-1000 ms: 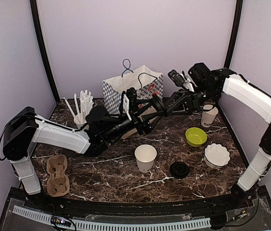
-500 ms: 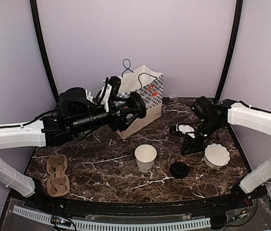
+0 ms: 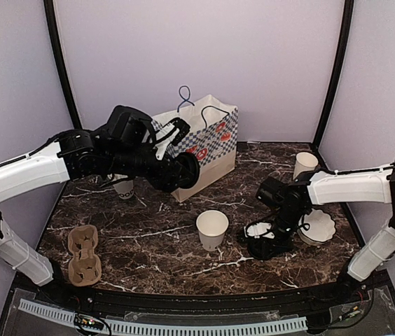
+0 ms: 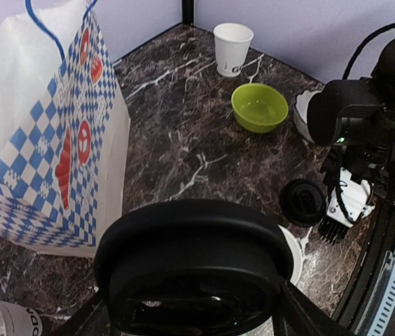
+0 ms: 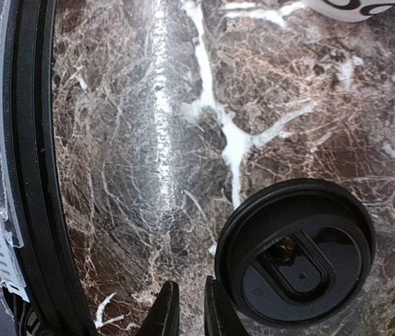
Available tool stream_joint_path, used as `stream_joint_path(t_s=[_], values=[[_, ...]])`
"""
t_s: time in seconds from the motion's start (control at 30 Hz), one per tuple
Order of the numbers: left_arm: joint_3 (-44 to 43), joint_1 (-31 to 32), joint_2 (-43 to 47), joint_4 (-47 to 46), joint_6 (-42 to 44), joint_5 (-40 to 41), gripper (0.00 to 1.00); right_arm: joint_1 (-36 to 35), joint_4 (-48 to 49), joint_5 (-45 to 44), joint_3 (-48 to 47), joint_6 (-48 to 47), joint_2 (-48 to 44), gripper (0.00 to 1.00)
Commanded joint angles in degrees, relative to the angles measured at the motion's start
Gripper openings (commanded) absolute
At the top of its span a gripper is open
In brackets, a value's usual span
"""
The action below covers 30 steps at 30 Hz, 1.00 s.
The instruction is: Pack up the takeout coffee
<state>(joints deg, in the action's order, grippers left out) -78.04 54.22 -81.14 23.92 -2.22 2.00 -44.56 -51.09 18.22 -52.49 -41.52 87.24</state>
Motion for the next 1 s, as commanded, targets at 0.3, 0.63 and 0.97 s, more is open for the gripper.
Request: stream_joint_path(t_s=[0.3,0.63,0.97], values=[[-3.8,-2.2,-0.6,13.2,-0.5,-3.5,0.72,3.0,8.7,-10.4,-3.6,2.8,7.7,0.06],[-6.7,-2.2,-5.3,19.2,1.1,-12.3,0.71,16.6,12.2,-10.9,-18.7,0.4,14.4,0.07],[-11.9,1.0,-12.6,24.0,6.1,-16.1,0.69,17.3,11.4,3.4,-18.5,8.6,4.4,0.23]])
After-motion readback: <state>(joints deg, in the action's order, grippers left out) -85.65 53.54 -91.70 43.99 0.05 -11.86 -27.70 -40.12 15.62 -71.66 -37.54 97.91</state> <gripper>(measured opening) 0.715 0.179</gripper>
